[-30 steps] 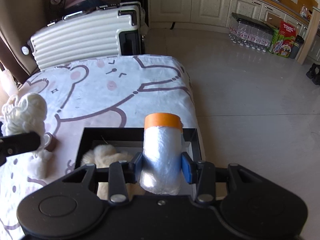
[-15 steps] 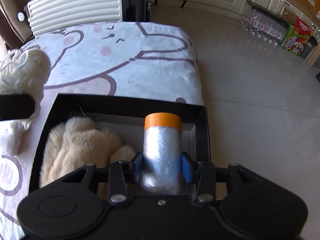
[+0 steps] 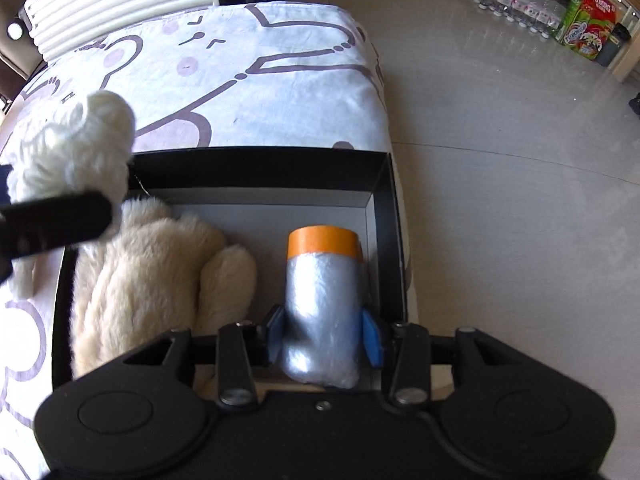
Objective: Organize objects
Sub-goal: 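Lower the bottle into the black box with right tool while left tool carries the yarn ball over it, then lower the yarn ball into the box and open left tool while right tool releases the bottle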
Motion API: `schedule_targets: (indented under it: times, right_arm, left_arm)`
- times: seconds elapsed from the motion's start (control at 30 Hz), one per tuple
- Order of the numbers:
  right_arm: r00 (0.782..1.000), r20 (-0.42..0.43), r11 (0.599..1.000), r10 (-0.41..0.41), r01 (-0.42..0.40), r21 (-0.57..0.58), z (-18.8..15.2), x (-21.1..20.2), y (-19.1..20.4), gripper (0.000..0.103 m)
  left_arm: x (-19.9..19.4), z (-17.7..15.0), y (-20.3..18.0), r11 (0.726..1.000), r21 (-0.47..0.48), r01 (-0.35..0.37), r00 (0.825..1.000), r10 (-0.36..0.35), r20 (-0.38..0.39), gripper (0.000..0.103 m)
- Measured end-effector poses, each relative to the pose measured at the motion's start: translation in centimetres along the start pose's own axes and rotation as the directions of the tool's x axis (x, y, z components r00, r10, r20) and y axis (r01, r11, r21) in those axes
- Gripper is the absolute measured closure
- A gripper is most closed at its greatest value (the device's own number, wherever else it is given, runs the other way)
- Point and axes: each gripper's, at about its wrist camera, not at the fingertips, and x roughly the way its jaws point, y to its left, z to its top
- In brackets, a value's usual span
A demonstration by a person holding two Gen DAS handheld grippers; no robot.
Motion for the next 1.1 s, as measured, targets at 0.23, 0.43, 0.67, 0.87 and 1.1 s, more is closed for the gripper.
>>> schedule_targets:
  times: [0.23, 0.43, 0.67, 0.87, 1.1]
  right_arm:
    - [0.999, 0.017, 0.999, -0.032, 0.033, -0.027, 0.3, -1.2, 0.5, 0.049]
    - [0.997, 0.076, 0.998, 0.022, -0.026, 0.064, 0.7, -3.8, -1.2, 0.064]
    - [0.98, 0.19, 0.958, 0.061, -0.111, 0.264, 0.6, -6.5, -4.4, 0.079]
    - [0.98, 0.186, 0.944, 0.068, -0.124, 0.305, 0.1, -6.6, -5.7, 0.084]
    - [0.979, 0.187, 0.945, 0.084, -0.138, 0.298, -0.3, -6.9, -6.3, 0.084]
  left_arm:
    - [0.0, -0.1, 0.1, 1.0, -0.004, -0.004, 1.0, 0.004, -0.002, 0.06]
    - [0.0, -0.1, -0.5, 1.0, 0.006, 0.019, 1.0, -0.019, 0.008, 0.059]
    - [1.1, -0.5, -2.9, 0.991, 0.073, 0.117, 0.993, -0.115, -0.022, 0.059]
    - [3.8, -1.3, -5.3, 0.962, 0.137, 0.237, 0.967, -0.22, -0.126, 0.059]
    - [7.4, -2.5, -5.7, 0.958, 0.141, 0.248, 0.947, -0.21, -0.244, 0.059]
